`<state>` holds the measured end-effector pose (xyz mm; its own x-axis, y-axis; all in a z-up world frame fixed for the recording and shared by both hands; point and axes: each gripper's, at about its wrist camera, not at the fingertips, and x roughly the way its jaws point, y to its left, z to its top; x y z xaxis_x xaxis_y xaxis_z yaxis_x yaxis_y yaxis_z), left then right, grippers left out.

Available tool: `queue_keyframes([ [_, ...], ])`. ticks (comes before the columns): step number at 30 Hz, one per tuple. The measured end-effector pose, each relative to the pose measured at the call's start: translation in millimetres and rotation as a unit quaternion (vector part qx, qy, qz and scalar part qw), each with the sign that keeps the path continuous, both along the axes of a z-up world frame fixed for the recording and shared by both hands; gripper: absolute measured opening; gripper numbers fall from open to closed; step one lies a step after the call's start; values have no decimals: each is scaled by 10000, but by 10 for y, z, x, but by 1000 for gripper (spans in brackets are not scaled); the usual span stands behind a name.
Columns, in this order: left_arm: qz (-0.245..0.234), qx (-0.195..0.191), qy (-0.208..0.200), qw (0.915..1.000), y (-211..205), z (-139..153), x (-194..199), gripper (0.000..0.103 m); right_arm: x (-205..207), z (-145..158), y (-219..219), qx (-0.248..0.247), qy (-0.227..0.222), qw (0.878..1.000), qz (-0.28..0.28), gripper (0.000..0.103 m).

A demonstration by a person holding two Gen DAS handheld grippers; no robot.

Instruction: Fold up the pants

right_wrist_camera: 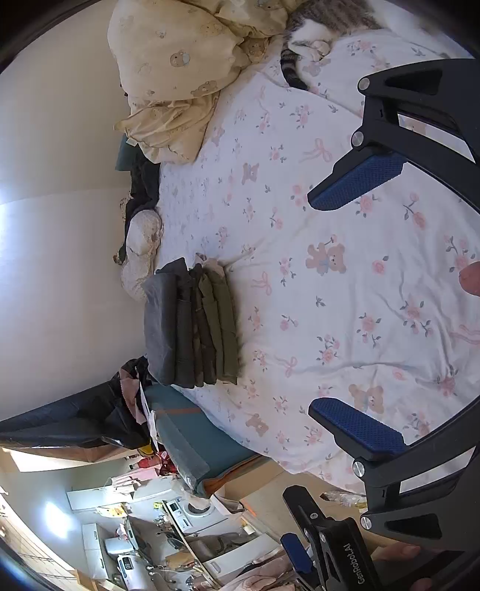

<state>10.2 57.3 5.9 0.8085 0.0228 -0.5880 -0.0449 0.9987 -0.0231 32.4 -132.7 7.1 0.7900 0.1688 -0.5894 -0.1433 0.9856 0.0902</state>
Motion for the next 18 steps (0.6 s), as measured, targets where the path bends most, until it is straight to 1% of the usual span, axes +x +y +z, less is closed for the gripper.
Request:
queue_keyframes([
  [2, -55, 31, -4, 10000, -8, -10, -14, 102, -9, 5, -1, -53, -35, 10000, -12, 103],
  [5, -153, 25, 11, 9999, -24, -23, -34, 102, -18, 4, -19, 0, 3, 10000, -52, 103],
  [18, -227, 92, -119, 9996, -34, 37, -95, 102, -53, 23, -26, -8, -27, 10000, -80, 103],
])
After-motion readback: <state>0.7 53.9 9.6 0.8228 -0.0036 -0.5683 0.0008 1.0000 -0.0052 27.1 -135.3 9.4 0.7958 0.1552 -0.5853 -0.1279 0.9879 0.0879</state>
